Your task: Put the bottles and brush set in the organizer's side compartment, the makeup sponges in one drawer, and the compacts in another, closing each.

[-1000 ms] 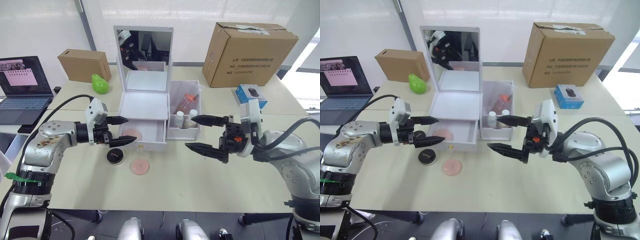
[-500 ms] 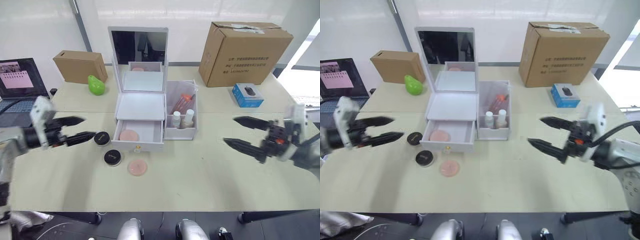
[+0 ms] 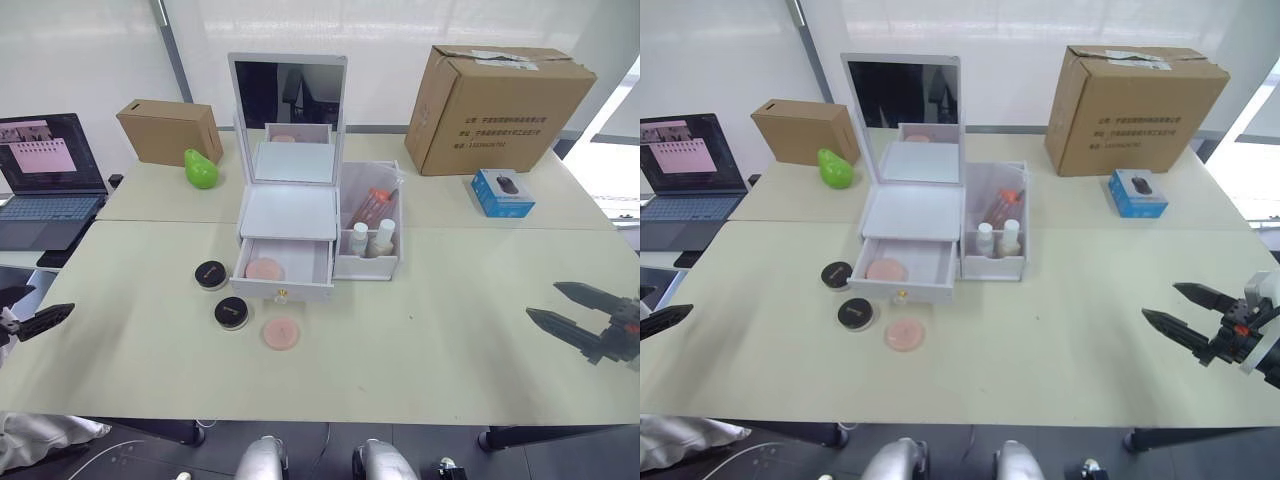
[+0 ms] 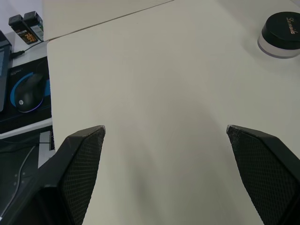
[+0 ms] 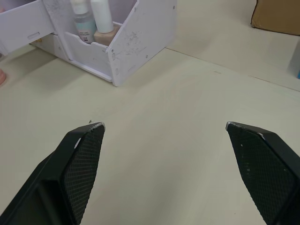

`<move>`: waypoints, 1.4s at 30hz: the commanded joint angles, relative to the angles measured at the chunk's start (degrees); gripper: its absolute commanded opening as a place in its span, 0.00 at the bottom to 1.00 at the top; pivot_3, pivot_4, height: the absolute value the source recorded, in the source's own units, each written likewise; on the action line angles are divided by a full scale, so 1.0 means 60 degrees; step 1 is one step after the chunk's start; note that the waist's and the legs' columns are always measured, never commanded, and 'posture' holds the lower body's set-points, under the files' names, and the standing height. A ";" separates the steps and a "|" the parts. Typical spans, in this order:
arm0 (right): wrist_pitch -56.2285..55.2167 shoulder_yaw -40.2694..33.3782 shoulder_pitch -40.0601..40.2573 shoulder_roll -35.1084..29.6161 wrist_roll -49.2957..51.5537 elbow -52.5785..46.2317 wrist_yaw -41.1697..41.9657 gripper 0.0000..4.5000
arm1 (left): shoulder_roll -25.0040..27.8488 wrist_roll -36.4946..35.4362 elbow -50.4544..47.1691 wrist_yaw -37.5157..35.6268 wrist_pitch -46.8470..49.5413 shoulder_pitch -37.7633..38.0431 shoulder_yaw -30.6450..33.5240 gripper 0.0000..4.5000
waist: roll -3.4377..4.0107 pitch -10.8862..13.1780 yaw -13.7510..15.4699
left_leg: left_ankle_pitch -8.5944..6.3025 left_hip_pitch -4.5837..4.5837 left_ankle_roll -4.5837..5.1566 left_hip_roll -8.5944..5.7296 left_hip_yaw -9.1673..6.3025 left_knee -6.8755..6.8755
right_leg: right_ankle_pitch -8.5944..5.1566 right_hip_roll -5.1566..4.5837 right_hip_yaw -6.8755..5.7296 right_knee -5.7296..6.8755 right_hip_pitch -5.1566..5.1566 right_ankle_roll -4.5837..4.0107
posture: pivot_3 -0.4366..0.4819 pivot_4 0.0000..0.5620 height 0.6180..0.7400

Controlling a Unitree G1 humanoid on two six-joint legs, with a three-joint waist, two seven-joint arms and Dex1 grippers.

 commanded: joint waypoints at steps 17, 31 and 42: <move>0.1986 0.3586 -0.4933 0.1045 0.2124 -0.4063 -0.1484 1.00 | -0.4426 -0.2386 -1.1643 0.3621 0.3892 0.3855 -0.0479 0.99 | -0.0001 -0.0005 -0.0156 | 0.0001 0.0003 0.0001 -0.0001 0.0006 0.0006 | 0.0007 -0.0009 0.0030 0.0005 0.0019 0.0025 | 0.48 0.27 1.00; 0.1907 0.5204 -0.6581 0.1772 0.1826 -0.3640 -0.0664 1.00 | -0.6868 0.1337 -1.2289 0.6773 0.2656 0.3732 -0.5201 0.99 | -0.0005 -0.0010 -0.0052 | 0.0002 -0.0007 0.0003 -0.0026 -0.0002 0.0038 | 0.0012 0.0006 0.0040 -0.0004 0.0028 0.0031 | 0.48 0.27 1.00; 0.2013 0.5110 -0.6523 0.1740 0.1681 -0.3729 -0.0776 1.00 | -0.7227 0.1710 -1.1028 0.6779 0.2785 0.2896 -0.6100 0.99 | -0.0001 -0.0012 -0.0077 | 0.0002 -0.0011 0.0004 -0.0021 -0.0006 0.0038 | 0.0013 0.0013 0.0040 -0.0001 0.0023 0.0031 | 0.48 0.27 1.00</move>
